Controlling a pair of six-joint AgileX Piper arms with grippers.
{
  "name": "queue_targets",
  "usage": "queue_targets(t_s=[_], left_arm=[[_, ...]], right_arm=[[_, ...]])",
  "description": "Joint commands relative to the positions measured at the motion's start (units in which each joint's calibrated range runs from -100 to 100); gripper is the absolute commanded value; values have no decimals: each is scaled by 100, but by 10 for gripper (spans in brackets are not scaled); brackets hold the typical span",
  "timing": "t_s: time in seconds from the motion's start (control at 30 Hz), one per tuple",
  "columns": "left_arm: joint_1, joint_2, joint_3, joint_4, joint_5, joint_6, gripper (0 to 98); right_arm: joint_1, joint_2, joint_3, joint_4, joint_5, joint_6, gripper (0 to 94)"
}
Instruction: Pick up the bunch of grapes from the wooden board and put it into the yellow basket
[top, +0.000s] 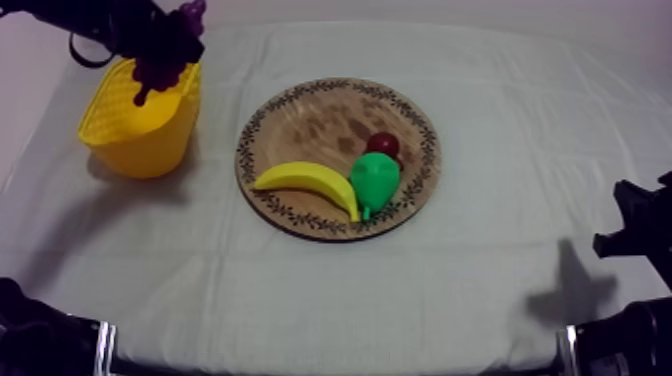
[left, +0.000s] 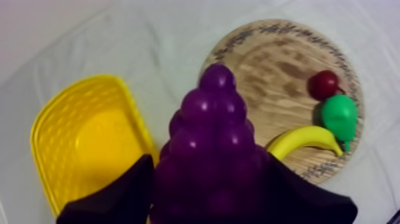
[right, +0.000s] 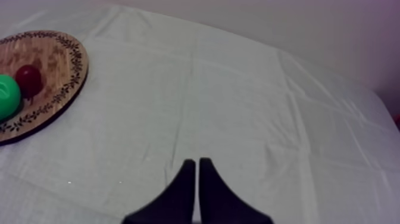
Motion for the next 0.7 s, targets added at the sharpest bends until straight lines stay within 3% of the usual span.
queue_targets(t_s=[0.0,0.67], left_arm=[[-203,14,28,21,57,19,514],[-1229,994,-692,84,330,-117,537]], right_arm=[[1,-2,-1,1,-3,10,5],[1,-2,-1,1,-3,10,5]])
